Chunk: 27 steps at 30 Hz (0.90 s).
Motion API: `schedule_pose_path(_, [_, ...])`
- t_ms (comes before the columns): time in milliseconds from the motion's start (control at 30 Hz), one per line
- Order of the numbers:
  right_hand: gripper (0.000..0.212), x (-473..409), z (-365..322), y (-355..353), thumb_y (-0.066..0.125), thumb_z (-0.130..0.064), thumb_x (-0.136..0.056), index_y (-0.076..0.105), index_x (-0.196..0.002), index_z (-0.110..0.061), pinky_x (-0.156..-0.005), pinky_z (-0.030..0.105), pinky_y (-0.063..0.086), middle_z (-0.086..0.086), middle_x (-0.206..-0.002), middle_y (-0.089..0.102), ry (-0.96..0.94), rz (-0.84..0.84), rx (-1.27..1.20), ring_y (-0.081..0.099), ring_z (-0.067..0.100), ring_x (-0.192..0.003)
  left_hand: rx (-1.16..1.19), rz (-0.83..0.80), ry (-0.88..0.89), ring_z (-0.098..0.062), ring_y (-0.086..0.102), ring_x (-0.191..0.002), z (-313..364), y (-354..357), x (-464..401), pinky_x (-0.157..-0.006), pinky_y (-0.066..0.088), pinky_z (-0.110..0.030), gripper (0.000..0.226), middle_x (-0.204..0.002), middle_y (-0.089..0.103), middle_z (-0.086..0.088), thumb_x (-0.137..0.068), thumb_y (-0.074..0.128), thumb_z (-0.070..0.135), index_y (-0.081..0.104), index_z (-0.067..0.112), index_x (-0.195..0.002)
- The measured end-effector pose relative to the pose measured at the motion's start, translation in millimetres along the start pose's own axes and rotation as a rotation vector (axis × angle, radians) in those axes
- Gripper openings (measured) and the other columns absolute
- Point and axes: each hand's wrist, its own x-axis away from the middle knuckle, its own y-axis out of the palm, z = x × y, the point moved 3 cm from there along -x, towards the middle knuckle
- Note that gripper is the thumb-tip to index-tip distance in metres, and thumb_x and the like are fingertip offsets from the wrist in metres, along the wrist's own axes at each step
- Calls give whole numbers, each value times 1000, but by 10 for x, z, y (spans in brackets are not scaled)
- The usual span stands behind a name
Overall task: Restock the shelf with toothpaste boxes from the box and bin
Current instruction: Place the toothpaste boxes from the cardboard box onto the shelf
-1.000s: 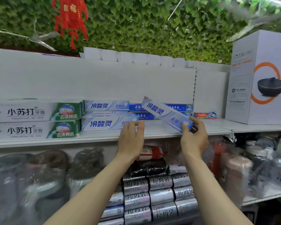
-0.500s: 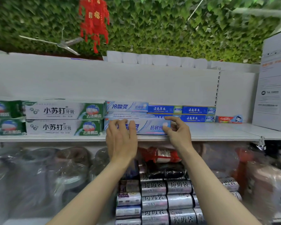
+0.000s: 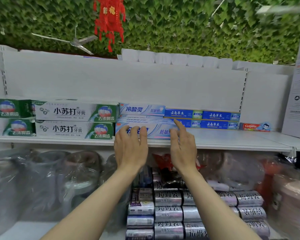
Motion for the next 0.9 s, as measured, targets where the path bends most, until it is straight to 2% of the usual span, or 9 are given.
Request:
schedule_pose_path(100, [42,-56,4,51,37,-37,-107,41,-149,-34,-91,27,31,-26,-101,52,31,-58,31,46,17,-119,-20,-24,-2,-27,40,-132,-14,41,-74,-113,31,-43,71,-141,47,-11,-94,13,58,62,20,-129])
schedule_pose_path(233, [44,-137,22,116,32,-41,-107,36,-151,-36,-87,32,32,-8,-113,64,37,-117,90,49,24,-119,-137,-33,-9,-29,50,-117,-83,116,-217,-105,37,-45,85,-127,58,-9,-88,-1,64,65,20,-119])
schedule_pose_path(300, [47,-183,33,154,29,-43,-107,35,-152,-33,-88,36,35,1,-118,67,24,-134,137,52,29,-118,-198,-69,-18,-27,49,-123,-106,163,-265,-110,32,-46,90,-130,57,-9,-86,-7,63,64,22,-121])
schedule_pose_path(367, [49,-218,34,177,28,-44,-107,35,-153,-30,-94,39,37,7,-124,67,21,-142,196,54,31,-119,-240,-115,-33,-24,44,-134,-99,205,-286,-118,21,-46,92,-143,51,-9,-86,-11,63,60,24,-130])
schedule_pose_path(433, [51,-218,12,177,29,-46,-106,35,-154,-29,-98,40,37,6,-129,65,16,-145,245,53,30,-123,-259,-146,-61,-23,42,-139,-80,238,-292,-122,13,-46,88,-152,43,-8,-89,-7,62,56,24,-137])
schedule_pose_path(567, [54,-199,-40,182,31,-49,-105,36,-153,-27,-102,40,35,-4,-130,65,-4,-152,269,51,25,-127,-256,-150,-78,-23,45,-137,-67,242,-297,-121,11,-46,82,-154,41,-7,-93,-1,60,58,22,-135])
schedule_pose_path(767, [52,-217,-25,193,32,-49,-105,37,-152,-28,-105,40,34,-7,-133,65,3,-177,268,51,24,-128,-260,-132,-85,-22,49,-131,-58,248,-313,-116,17,-46,82,-144,50,-6,-92,-2,58,59,21,-132])
schedule_pose_path(900, [67,-225,-24,173,21,-59,-94,39,-151,-28,-106,43,35,1,-133,63,27,-215,214,51,28,-126,-201,-137,-96,-23,49,-127,-67,217,-319,-117,20,-46,95,-132,59,-5,-84,-13,63,58,19,-130])
